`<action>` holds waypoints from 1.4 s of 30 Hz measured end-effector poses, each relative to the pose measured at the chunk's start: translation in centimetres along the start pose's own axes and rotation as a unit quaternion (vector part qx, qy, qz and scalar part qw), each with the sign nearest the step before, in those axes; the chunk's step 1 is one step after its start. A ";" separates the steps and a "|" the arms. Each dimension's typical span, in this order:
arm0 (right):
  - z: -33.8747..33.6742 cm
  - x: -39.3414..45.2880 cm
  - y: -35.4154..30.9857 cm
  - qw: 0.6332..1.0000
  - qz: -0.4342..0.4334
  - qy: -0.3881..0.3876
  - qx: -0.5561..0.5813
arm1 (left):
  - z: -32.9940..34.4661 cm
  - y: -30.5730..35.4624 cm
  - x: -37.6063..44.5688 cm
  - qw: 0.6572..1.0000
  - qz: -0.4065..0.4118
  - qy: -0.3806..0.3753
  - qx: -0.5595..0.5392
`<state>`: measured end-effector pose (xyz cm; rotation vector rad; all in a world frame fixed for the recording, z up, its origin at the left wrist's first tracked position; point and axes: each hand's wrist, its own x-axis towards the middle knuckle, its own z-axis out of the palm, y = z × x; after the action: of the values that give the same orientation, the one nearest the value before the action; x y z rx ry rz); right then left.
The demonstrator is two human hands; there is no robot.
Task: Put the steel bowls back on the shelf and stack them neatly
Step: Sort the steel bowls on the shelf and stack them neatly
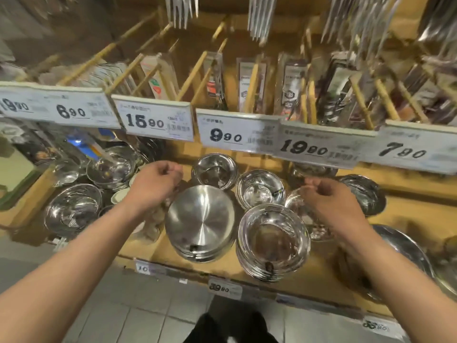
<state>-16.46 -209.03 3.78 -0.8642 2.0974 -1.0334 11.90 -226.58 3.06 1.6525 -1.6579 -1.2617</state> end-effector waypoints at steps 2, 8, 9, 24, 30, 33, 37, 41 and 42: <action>-0.3 1.1 0.7 1.000 0.007 -0.004 -0.005 | 0.5 0.4 1.4 1.000 -0.004 0.006 0.022; 0.9 3.0 1.4 0.998 0.032 -0.043 -0.013 | 2.7 0.7 6.1 0.984 0.031 -0.007 0.176; 1.2 3.3 1.7 0.998 0.030 -0.046 -0.017 | 3.3 0.6 6.8 0.980 0.036 -0.019 0.196; 3.3 4.7 3.7 0.999 0.041 0.009 0.018 | 6.0 -1.0 11.7 0.937 -0.084 -0.105 0.322; 3.3 4.4 3.7 0.994 0.078 0.028 0.066 | 6.5 -2.8 13.0 0.951 -0.123 -0.124 0.257; 3.1 4.3 3.5 0.995 0.076 0.020 0.058 | 5.9 -1.9 12.6 0.974 -0.119 -0.089 0.170; 3.0 4.7 2.7 0.998 0.061 0.014 0.016 | 4.5 -0.2 11.3 0.977 -0.106 -0.103 0.154; 3.2 6.2 1.5 0.992 0.010 0.006 -0.124 | 2.7 1.6 9.5 0.986 -0.092 -0.083 0.113; 3.4 6.6 1.1 0.988 0.003 -0.007 -0.156 | 2.2 2.0 9.0 0.987 -0.092 -0.077 0.105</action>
<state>-18.00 -214.98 -0.45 -1.0099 2.2839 -0.7019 7.59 -234.88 1.29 1.9139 -1.8188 -1.3726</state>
